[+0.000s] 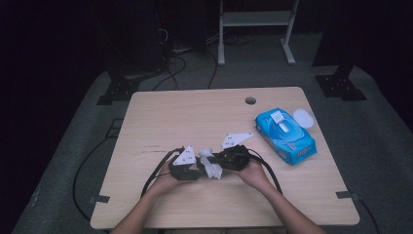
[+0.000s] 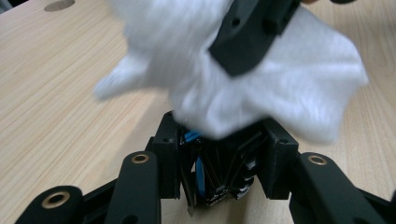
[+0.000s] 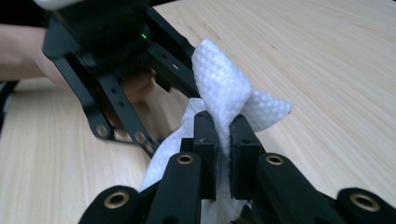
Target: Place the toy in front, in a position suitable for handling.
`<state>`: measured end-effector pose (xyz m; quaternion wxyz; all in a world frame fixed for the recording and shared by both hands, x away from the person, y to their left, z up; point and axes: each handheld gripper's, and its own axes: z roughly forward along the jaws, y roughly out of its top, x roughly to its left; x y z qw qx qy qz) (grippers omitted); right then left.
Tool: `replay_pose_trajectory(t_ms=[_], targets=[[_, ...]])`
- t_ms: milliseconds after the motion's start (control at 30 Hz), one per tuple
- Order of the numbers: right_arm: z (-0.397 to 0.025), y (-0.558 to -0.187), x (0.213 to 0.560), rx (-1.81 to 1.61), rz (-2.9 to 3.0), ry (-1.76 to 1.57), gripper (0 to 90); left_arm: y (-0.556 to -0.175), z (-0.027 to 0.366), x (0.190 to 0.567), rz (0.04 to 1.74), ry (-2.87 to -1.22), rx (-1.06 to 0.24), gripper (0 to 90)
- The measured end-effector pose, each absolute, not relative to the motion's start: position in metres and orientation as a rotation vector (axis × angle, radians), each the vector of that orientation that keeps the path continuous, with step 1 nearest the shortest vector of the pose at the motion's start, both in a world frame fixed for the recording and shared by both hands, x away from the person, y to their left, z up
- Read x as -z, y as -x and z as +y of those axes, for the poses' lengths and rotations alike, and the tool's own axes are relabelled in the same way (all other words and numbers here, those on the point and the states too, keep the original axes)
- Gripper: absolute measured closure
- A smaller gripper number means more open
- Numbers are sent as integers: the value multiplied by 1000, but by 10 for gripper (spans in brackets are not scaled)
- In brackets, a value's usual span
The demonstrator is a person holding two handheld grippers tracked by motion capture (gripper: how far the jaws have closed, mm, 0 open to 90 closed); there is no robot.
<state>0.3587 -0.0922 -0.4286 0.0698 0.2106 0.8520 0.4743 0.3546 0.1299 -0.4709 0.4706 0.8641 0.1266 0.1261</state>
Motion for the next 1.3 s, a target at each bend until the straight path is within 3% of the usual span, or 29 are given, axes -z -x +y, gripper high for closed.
replay_pose_trajectory(t_ms=[200, 467, 733, 1067, 1300], targets=[[-119, -360, 428, -1377, 2519, -694, 831, -354, 131, 470, 307, -2123, -319, 578], [-104, -353, 430, -1407, 2521, -648, 828, -355, 130, 469, 298, -2131, -320, 578], [-130, -359, 427, -1346, 2491, -716, 829, -355, 128, 468, 298, -2130, -325, 578], [-81, -353, 429, -1418, 2563, -585, 829, -355, 131, 467, 305, -2137, -329, 579], [-119, -361, 427, -1334, 2503, -673, 829, -356, 140, 466, 310, -2139, -337, 580]])
